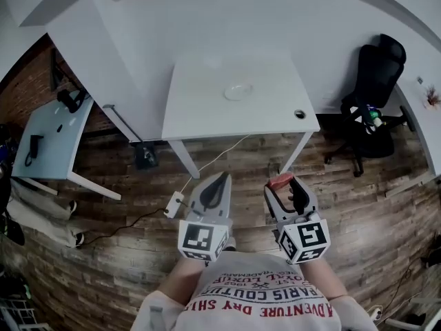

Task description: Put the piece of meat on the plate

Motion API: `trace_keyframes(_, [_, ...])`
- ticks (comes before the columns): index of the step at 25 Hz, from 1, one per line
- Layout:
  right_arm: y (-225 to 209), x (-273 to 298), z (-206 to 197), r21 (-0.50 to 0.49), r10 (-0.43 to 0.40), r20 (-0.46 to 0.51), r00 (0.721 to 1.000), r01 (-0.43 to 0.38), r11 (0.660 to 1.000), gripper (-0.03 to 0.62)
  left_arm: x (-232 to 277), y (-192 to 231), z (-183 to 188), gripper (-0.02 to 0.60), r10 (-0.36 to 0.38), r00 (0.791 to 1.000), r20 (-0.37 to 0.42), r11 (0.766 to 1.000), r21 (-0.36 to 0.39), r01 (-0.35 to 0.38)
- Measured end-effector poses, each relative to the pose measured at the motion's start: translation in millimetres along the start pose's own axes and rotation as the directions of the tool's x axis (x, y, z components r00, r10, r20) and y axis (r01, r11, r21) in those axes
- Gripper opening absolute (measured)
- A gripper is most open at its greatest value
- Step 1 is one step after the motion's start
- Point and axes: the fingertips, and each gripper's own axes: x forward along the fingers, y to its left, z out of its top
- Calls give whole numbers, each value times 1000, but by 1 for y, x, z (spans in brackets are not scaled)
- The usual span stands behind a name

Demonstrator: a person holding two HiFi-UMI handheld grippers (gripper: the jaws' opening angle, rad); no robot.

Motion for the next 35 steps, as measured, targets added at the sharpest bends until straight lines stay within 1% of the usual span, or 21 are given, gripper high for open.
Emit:
trace_keyframes(3, [6,44,9,6,-2,0,1000,2,1000,279,24,43,6,6,1,1000,6,1000,1,-1])
trace_keyframes(7, [11,91,14,34,4,-13,1000,-3,999,279,49,82,5,6,-10,1000,-6,1000,-10,10])
trace_keyframes(11, [13,118,6,47,24,-49,999,-22,999,279,67,99,-8,6,-18,999,-30,998,-59,16])
trace_keyframes(15, [0,141,1,47,40,-63,997,-37,998,279,88,110,-18,6,13,999,-49,1000,-18,-14])
trace_keyframes(19, [-23,165,-3,45,88,-79,993,-84,995,279,116,116,-27,6,46,997,-70,997,-55,-50])
trace_keyframes(23, [-54,200,8,54,134,-72,988,-131,990,279,154,118,-24,6,83,994,-75,995,-50,-87])
trace_keyframes(26, [-79,225,21,28,167,-70,983,-166,986,279,186,118,-16,6,112,991,-71,992,-46,-116])
trace_keyframes(29, [-106,243,32,6,196,-75,978,-196,981,279,218,116,-12,6,138,988,-72,988,-59,-142])
trace_keyframes(32, [-137,263,40,-10,220,-72,973,-222,975,279,252,116,-14,6,167,983,-79,983,-59,-172])
trace_keyframes(35, [-164,276,37,-5,238,-90,967,-239,971,279,276,111,-23,6,187,977,-103,978,-73,-195])
